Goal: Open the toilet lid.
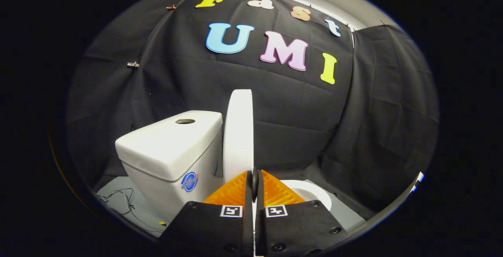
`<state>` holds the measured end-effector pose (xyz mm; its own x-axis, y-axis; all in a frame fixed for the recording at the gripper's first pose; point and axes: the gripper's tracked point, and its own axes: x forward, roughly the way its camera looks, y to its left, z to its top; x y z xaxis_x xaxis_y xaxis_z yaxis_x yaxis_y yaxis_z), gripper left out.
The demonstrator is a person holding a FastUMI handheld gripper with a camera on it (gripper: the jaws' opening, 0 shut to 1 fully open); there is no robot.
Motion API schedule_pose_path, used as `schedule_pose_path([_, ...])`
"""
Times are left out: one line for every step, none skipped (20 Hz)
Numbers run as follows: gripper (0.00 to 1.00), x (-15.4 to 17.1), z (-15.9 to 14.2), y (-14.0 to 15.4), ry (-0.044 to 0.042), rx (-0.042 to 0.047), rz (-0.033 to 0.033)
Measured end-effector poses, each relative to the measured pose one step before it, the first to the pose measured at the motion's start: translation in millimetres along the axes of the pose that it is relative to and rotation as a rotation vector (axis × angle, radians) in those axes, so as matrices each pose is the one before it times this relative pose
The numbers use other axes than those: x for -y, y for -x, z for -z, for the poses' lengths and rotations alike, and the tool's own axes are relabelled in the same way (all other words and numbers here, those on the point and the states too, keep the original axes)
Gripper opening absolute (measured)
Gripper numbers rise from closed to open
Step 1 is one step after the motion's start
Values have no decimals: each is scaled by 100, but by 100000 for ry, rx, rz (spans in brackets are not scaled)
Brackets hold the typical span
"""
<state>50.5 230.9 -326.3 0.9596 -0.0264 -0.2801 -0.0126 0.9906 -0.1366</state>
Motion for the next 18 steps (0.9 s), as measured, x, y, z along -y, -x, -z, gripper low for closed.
schedule_pose_path([7, -487, 128, -140, 5, 486, -158])
schedule_pose_path([7, -499, -42, 164, 36, 183, -402])
schedule_pose_path([7, -607, 67, 99, 477, 288, -424])
schedule_pose_path([7, -537, -63, 81, 871, 223, -529])
schedule_pose_path([7, -424, -47, 96, 699, 360, -439])
schedule_pose_path([7, -366, 20, 19, 617, 187, -286])
schedule_pose_path([7, -193, 60, -5, 565, 356, -331])
schedule_pose_path([7, -212, -36, 12, 680, 265, -430])
schedule_pose_path([7, -80, -10, 27, 165, 98, -274])
schedule_pose_path([7, -158, 5, -23, -84, 140, -359])
schedule_pose_path([7, -113, -20, -54, -425, 6, -479])
schedule_pose_path([7, -152, -33, 22, -381, 15, -337])
schedule_pose_path([7, 2, -16, 68, 372, 168, 153])
schedule_pose_path([7, -46, 4, 0, 577, 161, 105])
schedule_pose_path([7, 21, -60, 29, 603, 173, -38])
schedule_pose_path([7, -16, -1, -19, 212, 115, -239])
schedule_pose_path([7, -244, 25, -29, -231, 265, -1251])
schedule_pose_path([10, -162, -125, -96, 122, 834, -986])
